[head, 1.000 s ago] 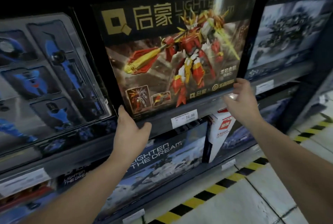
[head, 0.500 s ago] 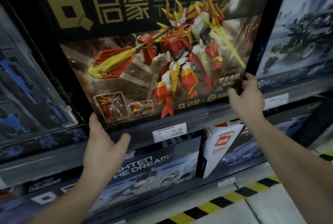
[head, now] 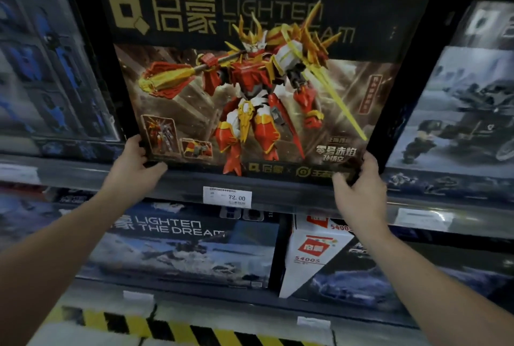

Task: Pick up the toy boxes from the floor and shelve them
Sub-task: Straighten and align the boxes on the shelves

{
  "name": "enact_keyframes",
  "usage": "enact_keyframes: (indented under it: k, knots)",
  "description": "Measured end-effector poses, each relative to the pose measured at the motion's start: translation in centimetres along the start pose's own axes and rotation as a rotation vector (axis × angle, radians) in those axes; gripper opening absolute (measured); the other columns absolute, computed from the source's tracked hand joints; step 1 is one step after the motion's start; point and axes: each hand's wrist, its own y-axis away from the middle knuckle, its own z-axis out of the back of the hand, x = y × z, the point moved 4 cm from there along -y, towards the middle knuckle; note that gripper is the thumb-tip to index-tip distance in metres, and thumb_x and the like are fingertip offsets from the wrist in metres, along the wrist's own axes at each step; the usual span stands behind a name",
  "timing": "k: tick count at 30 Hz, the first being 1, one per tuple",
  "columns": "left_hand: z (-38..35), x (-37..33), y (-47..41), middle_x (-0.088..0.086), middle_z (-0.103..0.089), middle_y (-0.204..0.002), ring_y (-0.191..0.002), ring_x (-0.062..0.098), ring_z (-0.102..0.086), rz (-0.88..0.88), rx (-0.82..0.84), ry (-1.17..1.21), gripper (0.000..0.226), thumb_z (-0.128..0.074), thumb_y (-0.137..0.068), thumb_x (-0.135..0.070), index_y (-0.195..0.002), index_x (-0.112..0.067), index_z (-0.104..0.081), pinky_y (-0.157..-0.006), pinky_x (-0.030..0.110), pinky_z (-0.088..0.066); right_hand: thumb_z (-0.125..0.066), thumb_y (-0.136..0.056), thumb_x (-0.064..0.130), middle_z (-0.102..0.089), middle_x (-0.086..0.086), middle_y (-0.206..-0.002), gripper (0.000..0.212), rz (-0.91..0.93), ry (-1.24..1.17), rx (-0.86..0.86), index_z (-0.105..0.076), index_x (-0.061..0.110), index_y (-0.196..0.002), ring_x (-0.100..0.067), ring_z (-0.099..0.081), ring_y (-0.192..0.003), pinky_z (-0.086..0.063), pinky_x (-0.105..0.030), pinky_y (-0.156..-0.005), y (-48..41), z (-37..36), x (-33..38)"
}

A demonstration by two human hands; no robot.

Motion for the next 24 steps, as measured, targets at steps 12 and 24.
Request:
enact_keyframes:
  k: [12, 24]
  knots:
    - [0.2, -1.2, 1.5, 0.009, -0.040, -0.151, -0.098, 0.022, -0.052, -0.051, 0.037, -0.086, 0.084, -0.062, -0.094, -0.016, -0.157, -0.020, -0.006, -0.083, 0.034, -0.043, -0.058, -0.092, 0.019, -0.066, -0.004, -0.117, 0.066, 0.048, -0.006, 0.038, -0.031, 0.017, -0.152, -0.016, -0.064, -0.083, -0.047, -0.027, -0.064, 0.9, 0.4, -0.5]
    - [1.0, 1.1, 2.1, 0.008, -0.020, -0.162, -0.144, 0.025, -0.030, -0.114, 0.085, -0.166, 0.093, -0.063, -0.094, -0.019, -0.158, -0.021, 0.006, -0.103, 0.041, -0.044, -0.059, -0.092, 0.018, -0.063, 0.004, -0.108, 0.068, 0.027, -0.001, 0.012, -0.030, 0.021, -0.153, 0.004, -0.054, -0.071, -0.041, -0.021, -0.059, 1.8, 0.3, -0.7]
